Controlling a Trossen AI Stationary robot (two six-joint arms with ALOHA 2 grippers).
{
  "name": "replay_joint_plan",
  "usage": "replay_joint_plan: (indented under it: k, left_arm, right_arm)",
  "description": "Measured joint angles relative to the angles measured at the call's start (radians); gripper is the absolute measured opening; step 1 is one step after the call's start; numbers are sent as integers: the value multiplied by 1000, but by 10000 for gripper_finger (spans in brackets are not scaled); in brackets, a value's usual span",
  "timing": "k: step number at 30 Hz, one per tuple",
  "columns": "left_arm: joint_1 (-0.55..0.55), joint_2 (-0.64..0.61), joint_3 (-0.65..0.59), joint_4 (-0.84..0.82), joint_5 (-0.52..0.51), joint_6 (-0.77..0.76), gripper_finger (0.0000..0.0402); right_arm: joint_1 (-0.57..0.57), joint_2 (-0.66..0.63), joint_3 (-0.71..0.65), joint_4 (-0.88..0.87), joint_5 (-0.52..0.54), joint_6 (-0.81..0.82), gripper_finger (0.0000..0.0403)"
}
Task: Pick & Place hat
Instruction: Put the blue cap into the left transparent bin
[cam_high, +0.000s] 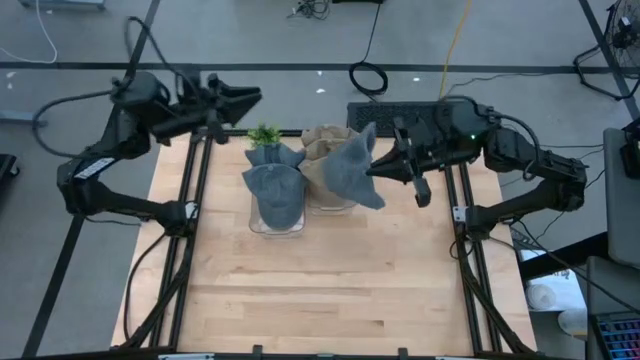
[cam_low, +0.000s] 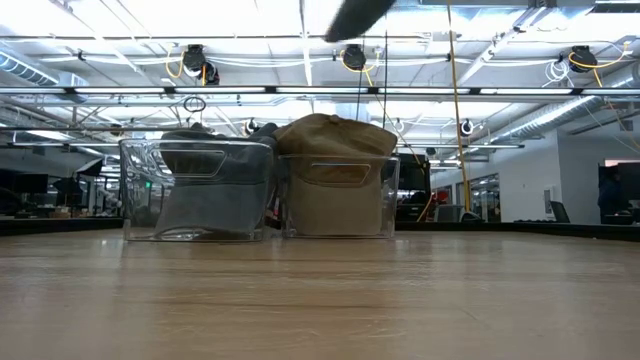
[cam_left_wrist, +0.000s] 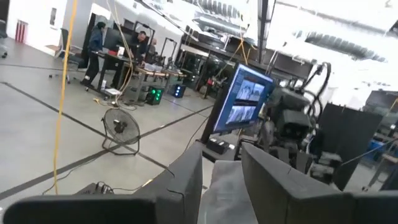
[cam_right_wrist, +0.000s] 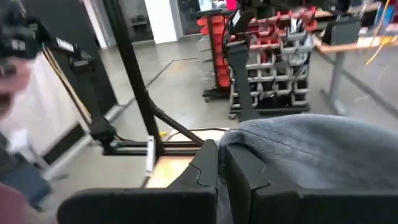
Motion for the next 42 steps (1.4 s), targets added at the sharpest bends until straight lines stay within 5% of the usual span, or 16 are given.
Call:
replay_joint_plan:
  k: [14,22,27,37,42]
  left_arm:
    - [29,-109,1,-85,1,-20,120]
    - [28,-103,1,-218,0,-15,120]
    - [28,-64,1,-233,5,2,120]
    - [28,50,1,-247,307,105,120]
    - [21,101,0,-267,361,174,120]
  right_arm:
    - [167,105,0,6,299,-305,0]
    - [168,102,0,6,281,-300,0]
    - [148,108,20,-27,114,-229,0]
    - [153,147,44,-129,56,-103,0]
    - [172,203,45,-117,48,-54,0]
